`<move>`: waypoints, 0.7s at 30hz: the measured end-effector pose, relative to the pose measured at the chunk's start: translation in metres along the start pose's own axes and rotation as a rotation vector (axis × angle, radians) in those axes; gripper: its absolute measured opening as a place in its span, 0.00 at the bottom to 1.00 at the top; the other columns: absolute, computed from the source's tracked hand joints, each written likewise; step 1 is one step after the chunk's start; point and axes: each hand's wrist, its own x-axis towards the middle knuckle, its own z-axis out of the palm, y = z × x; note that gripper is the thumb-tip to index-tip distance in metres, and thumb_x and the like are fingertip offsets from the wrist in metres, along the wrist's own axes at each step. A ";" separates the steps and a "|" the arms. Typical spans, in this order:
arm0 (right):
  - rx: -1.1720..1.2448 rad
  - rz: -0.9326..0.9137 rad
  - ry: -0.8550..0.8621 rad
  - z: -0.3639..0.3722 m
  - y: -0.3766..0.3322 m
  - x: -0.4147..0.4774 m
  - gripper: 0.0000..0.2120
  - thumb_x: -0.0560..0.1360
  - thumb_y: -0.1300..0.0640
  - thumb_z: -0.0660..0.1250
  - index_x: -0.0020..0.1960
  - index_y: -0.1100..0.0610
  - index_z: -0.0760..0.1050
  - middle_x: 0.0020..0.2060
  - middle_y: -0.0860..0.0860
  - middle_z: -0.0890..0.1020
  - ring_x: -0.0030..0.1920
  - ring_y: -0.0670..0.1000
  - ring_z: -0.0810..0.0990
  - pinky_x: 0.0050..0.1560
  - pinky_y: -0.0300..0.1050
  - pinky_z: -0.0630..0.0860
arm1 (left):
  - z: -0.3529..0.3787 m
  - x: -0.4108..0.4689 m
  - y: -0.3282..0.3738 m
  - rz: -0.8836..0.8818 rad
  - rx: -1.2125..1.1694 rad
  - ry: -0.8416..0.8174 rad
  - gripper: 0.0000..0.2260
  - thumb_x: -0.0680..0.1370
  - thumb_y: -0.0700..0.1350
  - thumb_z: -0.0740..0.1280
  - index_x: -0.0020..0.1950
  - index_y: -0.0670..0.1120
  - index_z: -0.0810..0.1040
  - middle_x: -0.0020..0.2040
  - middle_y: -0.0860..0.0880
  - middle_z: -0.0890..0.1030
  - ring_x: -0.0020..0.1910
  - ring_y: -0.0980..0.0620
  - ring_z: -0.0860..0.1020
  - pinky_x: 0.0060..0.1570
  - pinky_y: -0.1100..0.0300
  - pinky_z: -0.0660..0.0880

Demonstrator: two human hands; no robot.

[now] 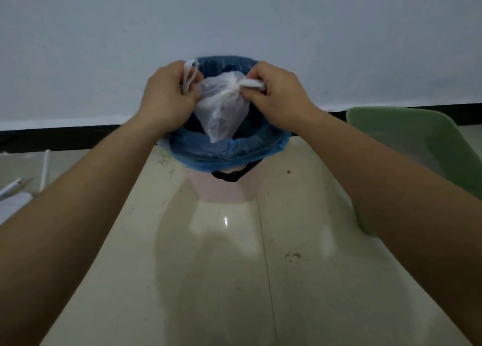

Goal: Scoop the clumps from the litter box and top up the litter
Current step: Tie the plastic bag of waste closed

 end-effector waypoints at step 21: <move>-0.076 0.075 0.234 -0.044 0.074 -0.077 0.20 0.82 0.49 0.58 0.71 0.55 0.69 0.66 0.52 0.73 0.66 0.50 0.71 0.66 0.46 0.69 | 0.051 -0.021 0.065 0.329 0.172 0.182 0.21 0.82 0.53 0.56 0.70 0.43 0.69 0.69 0.43 0.69 0.69 0.47 0.67 0.67 0.55 0.64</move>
